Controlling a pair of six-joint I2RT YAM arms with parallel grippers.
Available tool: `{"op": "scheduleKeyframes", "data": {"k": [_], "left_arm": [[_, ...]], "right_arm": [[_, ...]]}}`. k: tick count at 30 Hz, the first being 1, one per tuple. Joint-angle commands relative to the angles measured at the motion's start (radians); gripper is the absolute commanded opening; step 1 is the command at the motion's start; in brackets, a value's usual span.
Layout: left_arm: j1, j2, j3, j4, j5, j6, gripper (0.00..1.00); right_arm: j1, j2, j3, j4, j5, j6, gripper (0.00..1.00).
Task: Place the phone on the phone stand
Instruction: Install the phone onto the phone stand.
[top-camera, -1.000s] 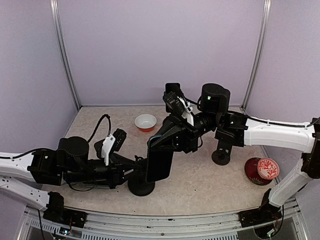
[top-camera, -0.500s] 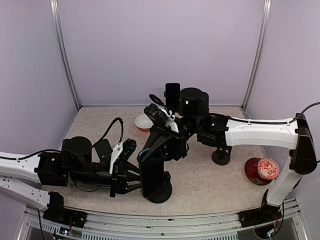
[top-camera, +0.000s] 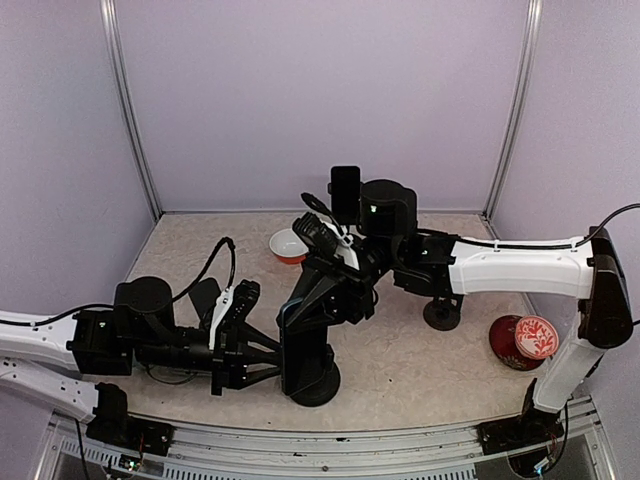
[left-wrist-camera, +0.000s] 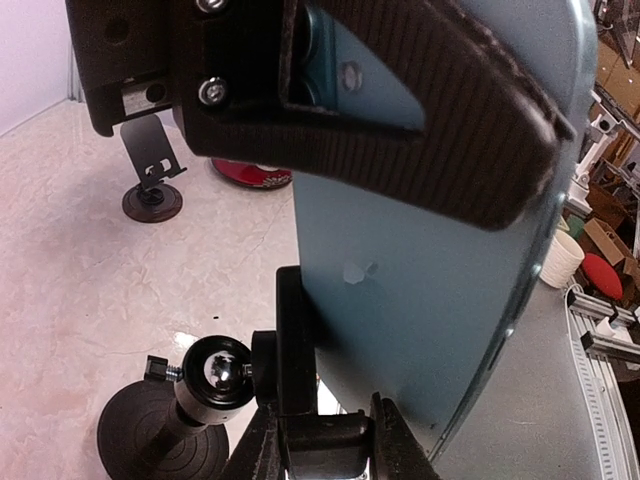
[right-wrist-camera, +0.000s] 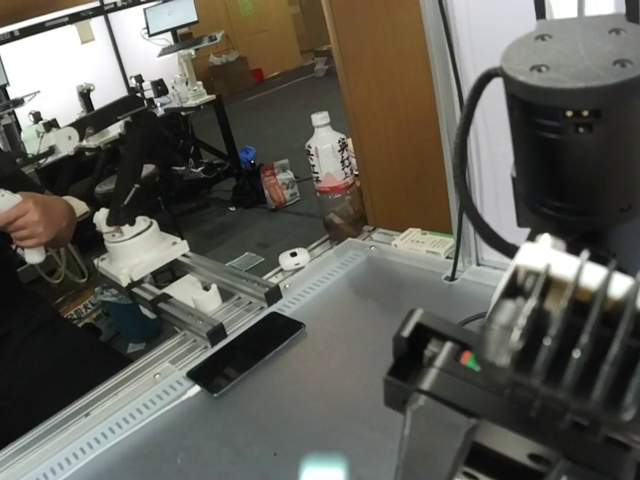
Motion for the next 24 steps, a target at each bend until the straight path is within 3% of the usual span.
{"op": "scheduleKeyframes", "data": {"k": [1,6,16,24], "left_arm": [[-0.010,-0.041,0.023,0.240,0.098,0.014,0.00],[-0.010,-0.028,0.015,0.278,0.076,0.000,0.00],[0.007,-0.035,0.010,0.275,0.054,-0.020,0.00],[0.009,-0.072,0.021,0.215,0.065,-0.008,0.00]], "right_arm": [[-0.017,0.008,-0.035,0.074,0.006,0.029,0.00],[0.009,0.024,-0.049,0.087,0.036,0.003,0.00],[0.024,0.026,-0.068,-0.056,0.090,-0.152,0.00],[-0.050,0.022,-0.077,-0.096,0.135,-0.110,0.00]]}}
